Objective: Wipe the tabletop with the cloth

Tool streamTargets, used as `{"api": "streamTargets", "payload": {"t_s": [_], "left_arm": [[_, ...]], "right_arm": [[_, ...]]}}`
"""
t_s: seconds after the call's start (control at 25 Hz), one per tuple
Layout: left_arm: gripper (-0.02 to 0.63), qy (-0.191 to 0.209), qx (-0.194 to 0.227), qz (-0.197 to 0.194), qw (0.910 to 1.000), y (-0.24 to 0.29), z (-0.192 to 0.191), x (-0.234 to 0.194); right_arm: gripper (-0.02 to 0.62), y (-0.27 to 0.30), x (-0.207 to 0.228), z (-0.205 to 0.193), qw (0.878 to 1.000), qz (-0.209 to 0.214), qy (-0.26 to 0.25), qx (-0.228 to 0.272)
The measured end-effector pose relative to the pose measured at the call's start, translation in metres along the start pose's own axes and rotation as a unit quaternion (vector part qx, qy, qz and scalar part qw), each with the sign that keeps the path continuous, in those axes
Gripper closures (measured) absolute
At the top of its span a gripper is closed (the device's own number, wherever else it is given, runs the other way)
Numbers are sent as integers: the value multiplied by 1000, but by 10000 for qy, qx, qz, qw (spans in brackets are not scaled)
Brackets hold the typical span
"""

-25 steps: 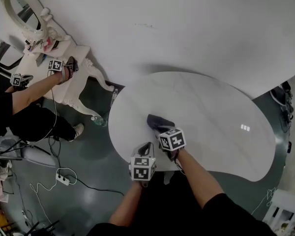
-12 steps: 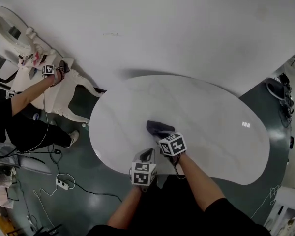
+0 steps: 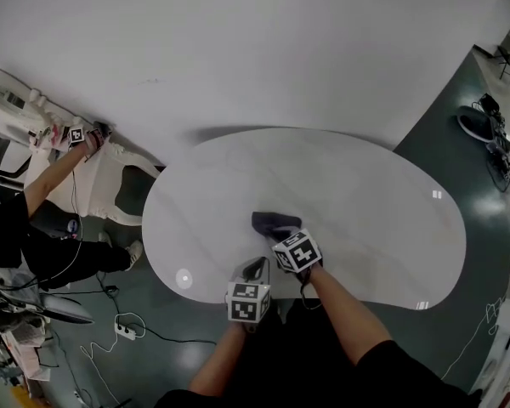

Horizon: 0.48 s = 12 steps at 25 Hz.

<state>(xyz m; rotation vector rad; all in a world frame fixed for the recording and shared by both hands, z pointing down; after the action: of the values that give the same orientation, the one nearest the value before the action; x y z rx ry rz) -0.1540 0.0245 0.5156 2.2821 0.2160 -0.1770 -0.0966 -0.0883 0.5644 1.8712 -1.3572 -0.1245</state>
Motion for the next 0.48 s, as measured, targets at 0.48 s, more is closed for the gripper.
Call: {"api": "streamTargets", "payload": {"t_s": [0.48], "left_arm": [[598, 302, 52, -257, 9992, 34, 18, 56]], "right_arm": [[560, -54, 45, -28, 9996, -223, 76, 173]]}}
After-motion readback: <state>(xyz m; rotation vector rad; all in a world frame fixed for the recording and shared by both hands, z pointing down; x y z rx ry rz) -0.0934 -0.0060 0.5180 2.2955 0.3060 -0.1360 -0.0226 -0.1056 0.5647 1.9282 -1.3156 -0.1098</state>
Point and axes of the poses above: the fingertips, and each gripper's own axes: y forward along the fingers, x to its right, z out of its top, the point moved 8 cm from there along -y, backward along the fingers, and after that the axes turned 3 degrees about -y, right-handed, at the moved point
